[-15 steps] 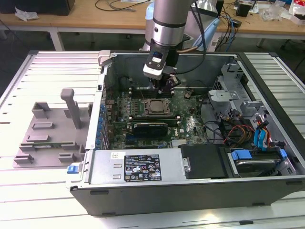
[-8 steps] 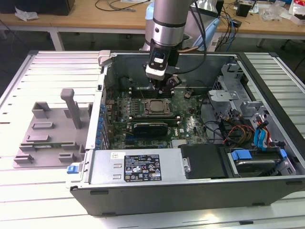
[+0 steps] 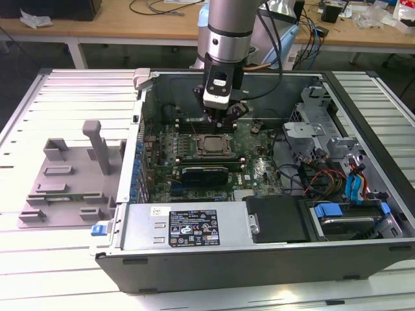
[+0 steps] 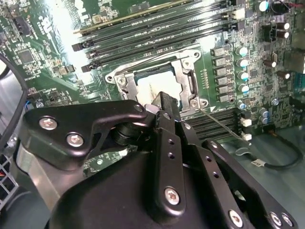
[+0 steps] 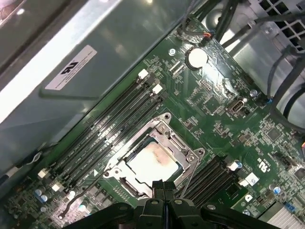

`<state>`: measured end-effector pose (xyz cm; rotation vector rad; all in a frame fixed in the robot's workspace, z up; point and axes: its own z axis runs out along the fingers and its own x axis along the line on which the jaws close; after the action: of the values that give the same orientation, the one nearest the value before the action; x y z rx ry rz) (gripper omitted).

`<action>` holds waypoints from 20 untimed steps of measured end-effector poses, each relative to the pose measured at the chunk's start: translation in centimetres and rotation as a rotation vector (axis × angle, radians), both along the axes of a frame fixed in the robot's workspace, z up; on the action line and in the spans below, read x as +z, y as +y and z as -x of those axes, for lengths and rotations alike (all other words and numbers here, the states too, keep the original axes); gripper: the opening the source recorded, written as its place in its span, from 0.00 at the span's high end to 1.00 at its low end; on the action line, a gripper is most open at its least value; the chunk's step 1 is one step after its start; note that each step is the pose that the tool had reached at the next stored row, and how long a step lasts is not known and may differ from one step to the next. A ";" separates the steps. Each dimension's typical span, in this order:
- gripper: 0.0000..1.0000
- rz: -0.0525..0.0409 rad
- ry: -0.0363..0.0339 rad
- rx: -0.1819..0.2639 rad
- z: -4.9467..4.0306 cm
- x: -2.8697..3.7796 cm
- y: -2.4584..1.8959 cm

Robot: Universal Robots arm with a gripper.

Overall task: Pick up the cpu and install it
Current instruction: 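Install the first cpu locking lever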

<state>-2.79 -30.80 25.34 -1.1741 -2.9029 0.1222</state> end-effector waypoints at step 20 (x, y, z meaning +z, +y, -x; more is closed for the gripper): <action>0.89 -0.0001 -0.0001 0.233 0.00 0.00 0.00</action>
<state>-2.79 -30.80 25.33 -0.8307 -3.0287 0.1231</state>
